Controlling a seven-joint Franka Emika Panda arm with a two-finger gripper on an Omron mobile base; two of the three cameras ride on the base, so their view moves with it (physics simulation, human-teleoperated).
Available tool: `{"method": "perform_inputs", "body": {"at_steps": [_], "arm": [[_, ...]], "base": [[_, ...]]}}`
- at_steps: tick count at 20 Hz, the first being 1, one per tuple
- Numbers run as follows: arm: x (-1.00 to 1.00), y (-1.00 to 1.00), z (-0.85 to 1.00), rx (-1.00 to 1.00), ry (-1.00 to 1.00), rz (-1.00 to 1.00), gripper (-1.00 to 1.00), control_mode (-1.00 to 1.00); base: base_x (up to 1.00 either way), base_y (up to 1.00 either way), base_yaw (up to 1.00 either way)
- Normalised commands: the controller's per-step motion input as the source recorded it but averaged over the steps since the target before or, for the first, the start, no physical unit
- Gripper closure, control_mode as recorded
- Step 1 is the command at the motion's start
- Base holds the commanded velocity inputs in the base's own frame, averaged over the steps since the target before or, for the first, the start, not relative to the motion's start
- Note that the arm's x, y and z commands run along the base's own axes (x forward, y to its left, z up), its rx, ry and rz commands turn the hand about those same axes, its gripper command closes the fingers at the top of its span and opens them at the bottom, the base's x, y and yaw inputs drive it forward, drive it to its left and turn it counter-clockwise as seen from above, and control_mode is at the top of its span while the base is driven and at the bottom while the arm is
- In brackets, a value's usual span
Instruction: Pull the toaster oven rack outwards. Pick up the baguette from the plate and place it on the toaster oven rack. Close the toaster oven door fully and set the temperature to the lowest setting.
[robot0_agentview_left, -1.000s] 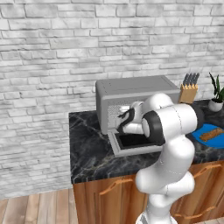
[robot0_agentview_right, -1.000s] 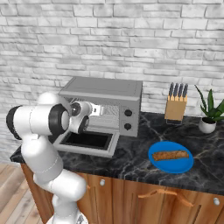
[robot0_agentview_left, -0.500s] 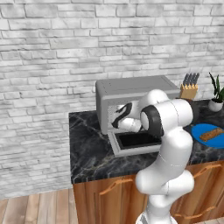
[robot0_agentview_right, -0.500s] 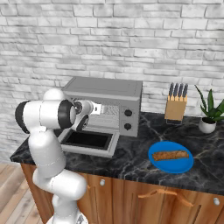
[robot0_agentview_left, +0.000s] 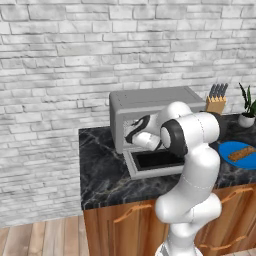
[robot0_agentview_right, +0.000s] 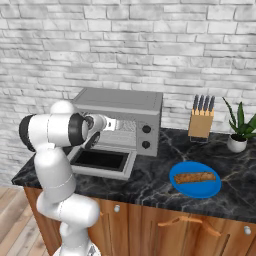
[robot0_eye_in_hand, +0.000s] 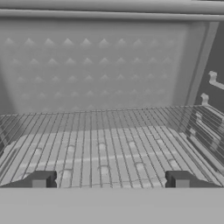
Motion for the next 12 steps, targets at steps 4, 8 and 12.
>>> {"method": "perform_inputs", "body": {"at_steps": [4,8,12], "arm": [[-0.02,0.01,-0.36,0.02,0.26,0.0,-1.0,-1.0],[-0.33,0.13,-0.4,0.06,0.34,0.0,-1.0,-1.0],[-0.61,0.23,-0.34,0.1,0.41,0.0,-1.0,-1.0]], "base": [[0.0,0.0,0.0],[0.0,0.0,0.0],[0.0,0.0,0.0]]}}
